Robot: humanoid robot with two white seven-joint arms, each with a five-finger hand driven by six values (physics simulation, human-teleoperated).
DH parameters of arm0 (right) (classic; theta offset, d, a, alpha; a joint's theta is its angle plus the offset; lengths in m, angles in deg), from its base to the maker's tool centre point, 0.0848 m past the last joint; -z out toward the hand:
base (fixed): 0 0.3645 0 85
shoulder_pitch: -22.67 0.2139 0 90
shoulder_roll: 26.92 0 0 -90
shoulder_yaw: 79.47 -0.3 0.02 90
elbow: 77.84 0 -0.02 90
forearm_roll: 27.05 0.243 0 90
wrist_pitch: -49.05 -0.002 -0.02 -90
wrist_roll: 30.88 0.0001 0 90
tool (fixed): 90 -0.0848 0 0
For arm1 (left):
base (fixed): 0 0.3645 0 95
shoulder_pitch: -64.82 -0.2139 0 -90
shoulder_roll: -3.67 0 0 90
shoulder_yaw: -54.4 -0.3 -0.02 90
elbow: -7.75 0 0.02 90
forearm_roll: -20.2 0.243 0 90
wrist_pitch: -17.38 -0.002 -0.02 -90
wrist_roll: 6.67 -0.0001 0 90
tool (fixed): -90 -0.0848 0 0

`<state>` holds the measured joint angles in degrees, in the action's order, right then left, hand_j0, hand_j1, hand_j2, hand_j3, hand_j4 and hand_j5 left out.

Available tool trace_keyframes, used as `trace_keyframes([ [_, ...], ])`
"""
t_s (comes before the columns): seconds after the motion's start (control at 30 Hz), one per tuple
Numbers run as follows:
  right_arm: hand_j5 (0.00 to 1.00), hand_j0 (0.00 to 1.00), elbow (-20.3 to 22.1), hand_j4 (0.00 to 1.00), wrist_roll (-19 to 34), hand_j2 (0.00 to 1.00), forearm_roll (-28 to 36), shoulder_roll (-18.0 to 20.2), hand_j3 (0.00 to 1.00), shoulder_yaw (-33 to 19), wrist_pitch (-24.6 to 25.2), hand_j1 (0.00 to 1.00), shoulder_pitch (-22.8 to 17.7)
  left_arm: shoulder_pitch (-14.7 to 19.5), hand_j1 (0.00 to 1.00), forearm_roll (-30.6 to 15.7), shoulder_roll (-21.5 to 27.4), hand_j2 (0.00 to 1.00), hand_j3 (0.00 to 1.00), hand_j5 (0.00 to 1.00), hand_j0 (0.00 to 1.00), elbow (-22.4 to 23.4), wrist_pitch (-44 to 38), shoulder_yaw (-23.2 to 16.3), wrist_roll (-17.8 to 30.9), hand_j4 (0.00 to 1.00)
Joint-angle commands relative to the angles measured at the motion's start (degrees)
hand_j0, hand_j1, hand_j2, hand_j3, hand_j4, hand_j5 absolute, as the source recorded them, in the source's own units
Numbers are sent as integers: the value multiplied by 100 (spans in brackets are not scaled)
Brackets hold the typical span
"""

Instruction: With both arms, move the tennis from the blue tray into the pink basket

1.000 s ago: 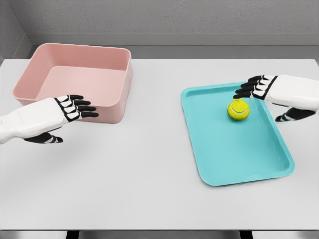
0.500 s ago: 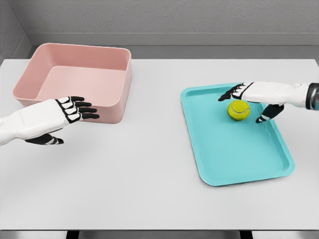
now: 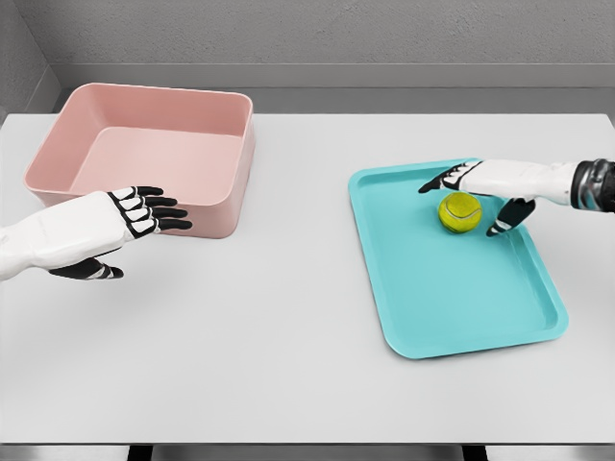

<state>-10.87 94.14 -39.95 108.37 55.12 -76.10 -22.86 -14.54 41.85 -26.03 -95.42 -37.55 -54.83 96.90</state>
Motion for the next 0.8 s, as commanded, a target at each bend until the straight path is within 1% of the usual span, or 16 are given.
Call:
trace_keyframes([
  [0.0, 100, 100, -132, 100, -2, 100, -37, -108, 100, -4, 15, 100, 0, 0, 100, -39, 7, 100, 100, 100, 100, -1, -7, -2, -3, 100],
  [0.17, 100, 100, -308, 100, -2, 100, -46, -143, 100, -4, 15, 100, 0, 18, 100, -47, 7, 100, 100, 100, 100, -1, -7, 7, -3, 100],
  [0.47, 100, 100, -317, 100, -2, 100, -63, -196, 100, -4, 15, 100, 9, 18, 100, -39, 7, 100, 100, 100, 100, -1, -7, 7, -3, 100],
  [0.53, 100, 100, -440, 100, -2, 100, -186, -258, 100, -4, 15, 100, 9, 0, 100, -30, 7, 100, 100, 100, 100, -1, -7, 7, -3, 100],
  [0.77, 98, 98, -440, 98, -2, 98, -213, -293, 98, -4, 15, 98, 35, 18, 100, -47, -1, 100, 100, 100, 100, -1, -7, 7, -3, 100],
])
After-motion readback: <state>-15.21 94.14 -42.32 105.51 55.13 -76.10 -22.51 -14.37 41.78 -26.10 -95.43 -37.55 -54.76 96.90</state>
